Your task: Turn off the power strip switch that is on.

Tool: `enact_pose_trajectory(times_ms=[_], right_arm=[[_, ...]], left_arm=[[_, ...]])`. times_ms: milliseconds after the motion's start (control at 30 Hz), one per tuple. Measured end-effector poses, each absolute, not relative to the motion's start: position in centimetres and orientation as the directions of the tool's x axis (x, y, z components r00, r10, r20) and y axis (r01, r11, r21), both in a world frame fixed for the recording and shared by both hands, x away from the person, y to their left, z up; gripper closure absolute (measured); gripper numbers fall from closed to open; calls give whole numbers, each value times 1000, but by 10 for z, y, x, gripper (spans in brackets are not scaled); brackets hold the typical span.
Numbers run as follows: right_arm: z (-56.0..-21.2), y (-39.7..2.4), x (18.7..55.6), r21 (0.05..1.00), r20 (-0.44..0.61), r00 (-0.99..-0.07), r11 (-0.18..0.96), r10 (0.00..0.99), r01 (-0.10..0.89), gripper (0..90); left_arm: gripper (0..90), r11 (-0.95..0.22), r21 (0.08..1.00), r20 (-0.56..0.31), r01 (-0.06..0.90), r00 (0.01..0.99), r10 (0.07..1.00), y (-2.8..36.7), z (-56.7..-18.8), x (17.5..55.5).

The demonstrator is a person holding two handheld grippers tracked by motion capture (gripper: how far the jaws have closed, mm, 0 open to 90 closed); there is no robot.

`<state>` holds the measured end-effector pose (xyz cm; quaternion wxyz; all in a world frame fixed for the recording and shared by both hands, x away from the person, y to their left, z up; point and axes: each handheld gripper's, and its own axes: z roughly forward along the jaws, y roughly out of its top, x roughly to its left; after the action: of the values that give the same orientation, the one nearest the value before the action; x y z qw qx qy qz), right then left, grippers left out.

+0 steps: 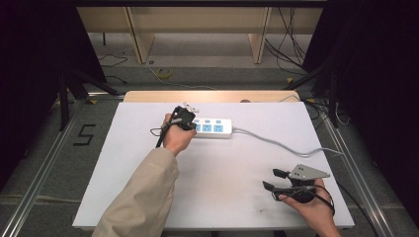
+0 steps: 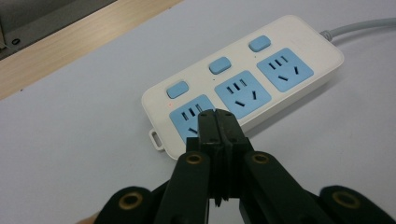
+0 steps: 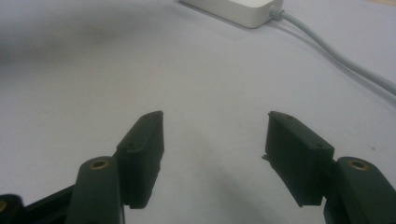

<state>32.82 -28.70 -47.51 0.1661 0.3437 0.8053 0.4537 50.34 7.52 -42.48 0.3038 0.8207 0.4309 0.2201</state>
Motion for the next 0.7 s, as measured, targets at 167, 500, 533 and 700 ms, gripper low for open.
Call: enact_pose_trajectory(times_ms=[167, 500, 533, 700], right_arm=[[-475, -287, 328, 845, 44, -708, 352, 705, 403, 382], [-475, -287, 328, 847, 48, -705, 345, 707, 404, 382], [-475, -287, 328, 846, 49, -705, 346, 707, 405, 382], [-475, -287, 328, 846, 49, -706, 347, 706, 406, 382]], left_arm=[[898, -448, 689, 104, 569, 535, 839, 72, -423, 507], [898, -460, 682, 120, 568, 534, 837, 70, -421, 514], [898, -460, 679, 118, 572, 533, 838, 70, -421, 515], [898, -457, 681, 119, 572, 530, 840, 69, -420, 519]])
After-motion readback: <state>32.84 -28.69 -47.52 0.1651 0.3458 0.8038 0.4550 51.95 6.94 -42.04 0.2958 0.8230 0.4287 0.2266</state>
